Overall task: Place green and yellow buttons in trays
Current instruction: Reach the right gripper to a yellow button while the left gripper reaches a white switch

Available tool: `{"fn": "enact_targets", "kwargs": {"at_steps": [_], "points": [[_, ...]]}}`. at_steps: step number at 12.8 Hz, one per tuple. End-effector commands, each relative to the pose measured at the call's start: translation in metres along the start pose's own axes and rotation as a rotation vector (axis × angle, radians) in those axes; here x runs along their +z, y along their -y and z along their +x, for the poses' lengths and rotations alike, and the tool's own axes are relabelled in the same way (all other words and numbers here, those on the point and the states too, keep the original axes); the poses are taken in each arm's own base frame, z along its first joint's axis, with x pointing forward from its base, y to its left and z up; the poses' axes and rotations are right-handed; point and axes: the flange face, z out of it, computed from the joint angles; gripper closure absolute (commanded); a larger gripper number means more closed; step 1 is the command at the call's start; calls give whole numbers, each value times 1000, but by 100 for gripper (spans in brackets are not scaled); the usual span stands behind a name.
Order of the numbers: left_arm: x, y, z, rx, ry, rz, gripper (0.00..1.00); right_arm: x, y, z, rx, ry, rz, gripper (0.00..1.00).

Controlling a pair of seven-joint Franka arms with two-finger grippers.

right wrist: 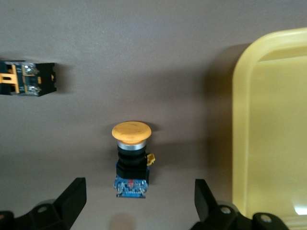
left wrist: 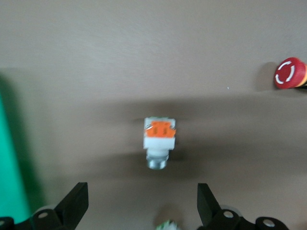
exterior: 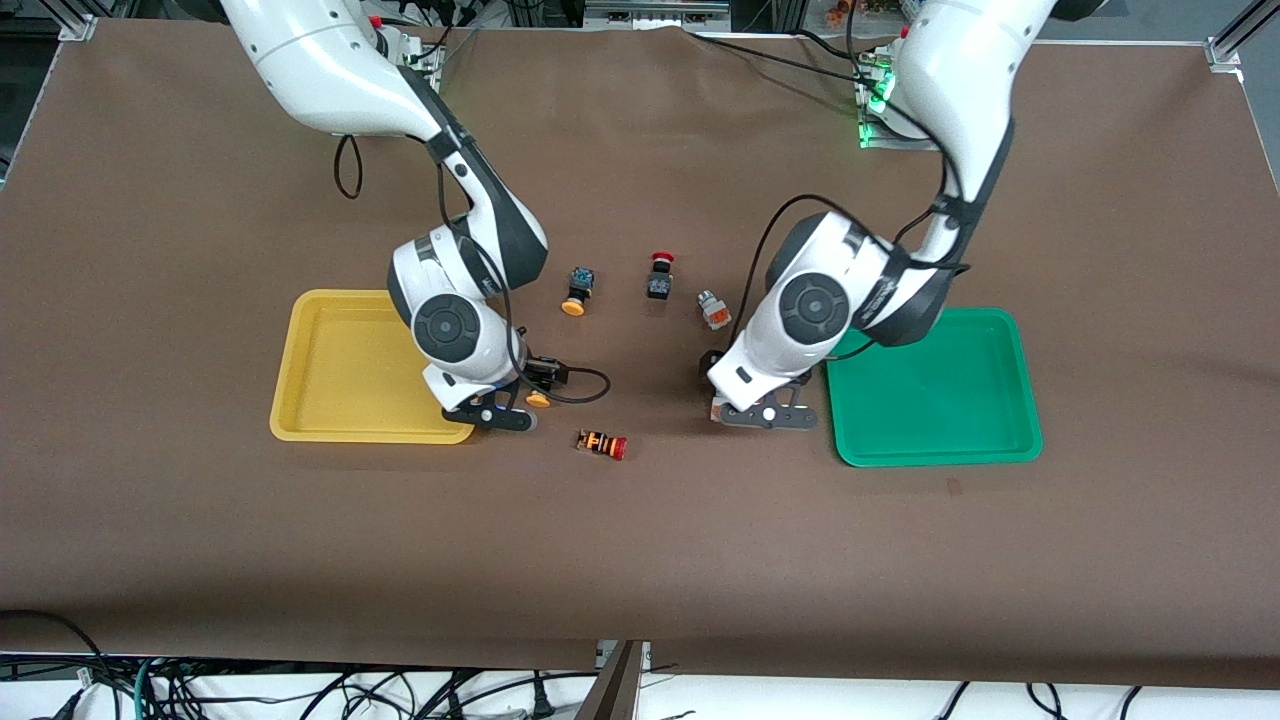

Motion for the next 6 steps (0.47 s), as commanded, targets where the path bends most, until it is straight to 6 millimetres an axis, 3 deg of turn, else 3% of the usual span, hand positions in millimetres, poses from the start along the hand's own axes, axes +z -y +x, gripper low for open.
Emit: {"fn": "enact_targets", "kwargs": {"at_steps": [1, 3, 5, 6], "points": [[31, -13, 10, 10, -52, -19, 0, 14, 6, 4, 22, -10, 12, 0], [56, -25, 4, 31, -63, -21, 0, 30, 13, -1, 22, -15, 13, 1], [64, -20, 8, 43, -68, -18, 0, 39, 12, -1, 23, -16, 14, 43], [66, -16, 10, 76, -75, -1, 23, 43, 11, -1, 22, -12, 10, 60]]}}
